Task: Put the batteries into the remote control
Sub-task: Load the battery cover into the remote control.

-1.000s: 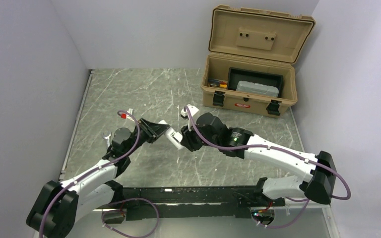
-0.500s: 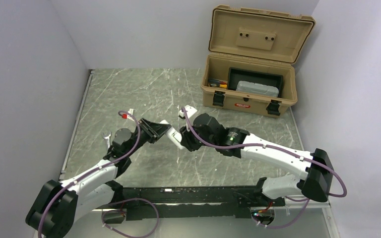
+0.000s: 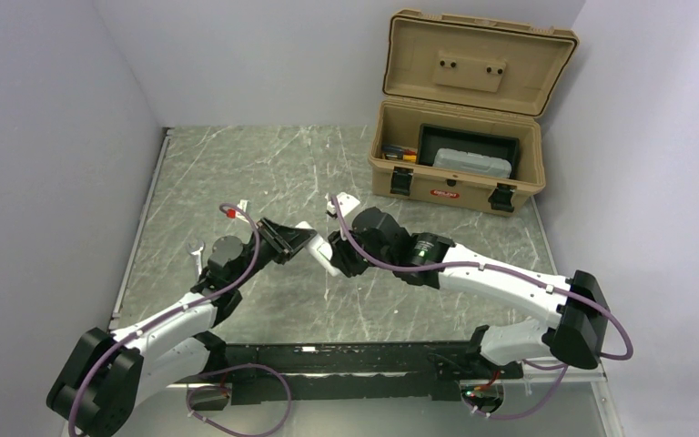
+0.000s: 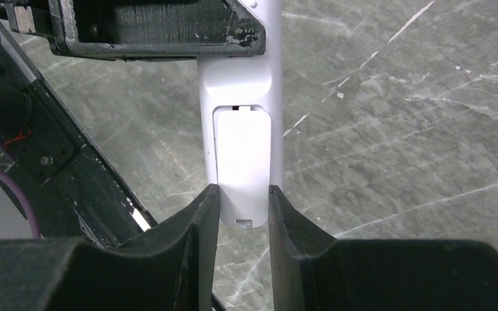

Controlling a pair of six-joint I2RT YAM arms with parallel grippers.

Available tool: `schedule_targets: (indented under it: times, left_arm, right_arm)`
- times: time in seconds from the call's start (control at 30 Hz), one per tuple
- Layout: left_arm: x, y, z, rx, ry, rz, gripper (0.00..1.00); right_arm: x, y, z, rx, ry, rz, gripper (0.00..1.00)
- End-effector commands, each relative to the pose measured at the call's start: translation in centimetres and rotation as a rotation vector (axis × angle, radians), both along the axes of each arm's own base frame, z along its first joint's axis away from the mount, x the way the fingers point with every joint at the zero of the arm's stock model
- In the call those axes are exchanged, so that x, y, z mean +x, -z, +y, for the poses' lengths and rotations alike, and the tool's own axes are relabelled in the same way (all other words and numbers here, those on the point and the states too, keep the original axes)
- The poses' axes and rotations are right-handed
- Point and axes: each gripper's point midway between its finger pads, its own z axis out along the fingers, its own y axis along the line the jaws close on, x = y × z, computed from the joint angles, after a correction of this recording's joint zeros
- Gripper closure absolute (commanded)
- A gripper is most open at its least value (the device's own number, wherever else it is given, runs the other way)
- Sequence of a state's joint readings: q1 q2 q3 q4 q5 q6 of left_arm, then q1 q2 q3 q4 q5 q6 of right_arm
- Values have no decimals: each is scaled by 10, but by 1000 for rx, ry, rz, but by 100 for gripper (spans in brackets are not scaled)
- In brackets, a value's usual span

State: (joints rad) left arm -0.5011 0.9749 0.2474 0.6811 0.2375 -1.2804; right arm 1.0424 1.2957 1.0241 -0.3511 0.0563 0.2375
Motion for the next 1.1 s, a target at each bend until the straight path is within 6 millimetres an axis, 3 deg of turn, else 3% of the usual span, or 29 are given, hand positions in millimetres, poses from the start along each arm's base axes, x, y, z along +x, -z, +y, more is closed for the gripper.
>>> schedule_targets:
  times: [0.0,1.07]
  left_arm:
    - [4,-37,-4,-74,1,-93,100]
    - [3,-35,-8,-84,16,-85,100]
  right_arm:
    - [8,-23,9,53,24,-32,72]
    - [14,-17,13,31,35,-36,70]
